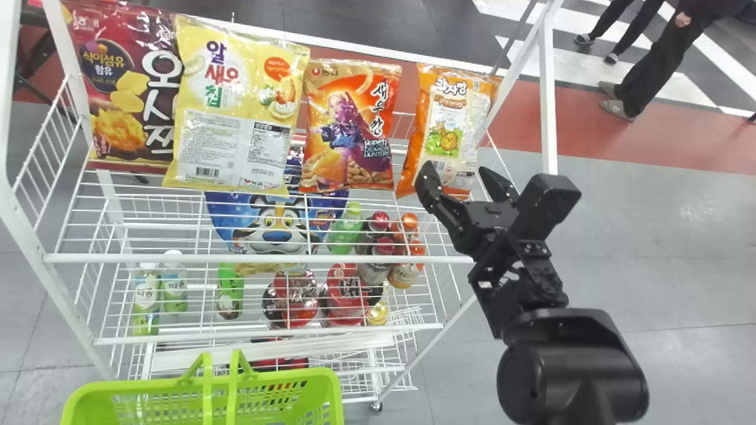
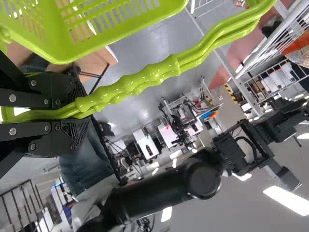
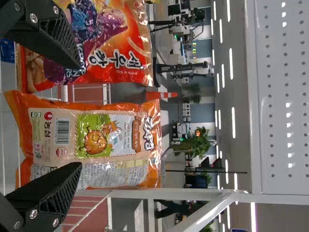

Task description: Hold basket handle with left hand then pick Gamjakkang with right hand and place into basket

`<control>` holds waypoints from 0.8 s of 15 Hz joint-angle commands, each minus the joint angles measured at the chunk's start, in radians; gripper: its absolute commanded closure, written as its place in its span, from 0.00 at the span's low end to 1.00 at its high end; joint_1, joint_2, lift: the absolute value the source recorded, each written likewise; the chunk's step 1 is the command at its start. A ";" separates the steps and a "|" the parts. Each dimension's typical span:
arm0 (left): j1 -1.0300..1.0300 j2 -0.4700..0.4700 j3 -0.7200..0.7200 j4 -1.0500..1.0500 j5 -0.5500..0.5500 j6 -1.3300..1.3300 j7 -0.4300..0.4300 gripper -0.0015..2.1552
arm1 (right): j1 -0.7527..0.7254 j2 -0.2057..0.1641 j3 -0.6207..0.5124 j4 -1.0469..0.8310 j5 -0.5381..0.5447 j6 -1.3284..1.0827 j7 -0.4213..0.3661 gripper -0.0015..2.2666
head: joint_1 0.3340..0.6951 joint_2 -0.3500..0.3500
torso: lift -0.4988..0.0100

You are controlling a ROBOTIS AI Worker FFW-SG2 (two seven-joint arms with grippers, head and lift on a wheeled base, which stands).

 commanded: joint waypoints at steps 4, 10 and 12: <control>-0.004 0.002 0.012 0.009 0.010 0.000 -0.008 0.99 | -0.139 0.000 -0.029 0.104 0.019 0.072 0.012 0.04 | 1.00 0.00 | 0.94; -0.004 0.009 0.023 0.009 0.021 0.000 -0.015 0.99 | -0.246 -0.006 -0.032 0.206 0.075 0.124 0.024 0.04 | 1.00 0.00 | 0.94; -0.005 0.009 0.024 0.007 0.024 -0.003 -0.017 0.99 | -0.286 -0.012 -0.035 0.241 0.089 0.146 0.024 0.04 | 1.00 0.00 | 0.94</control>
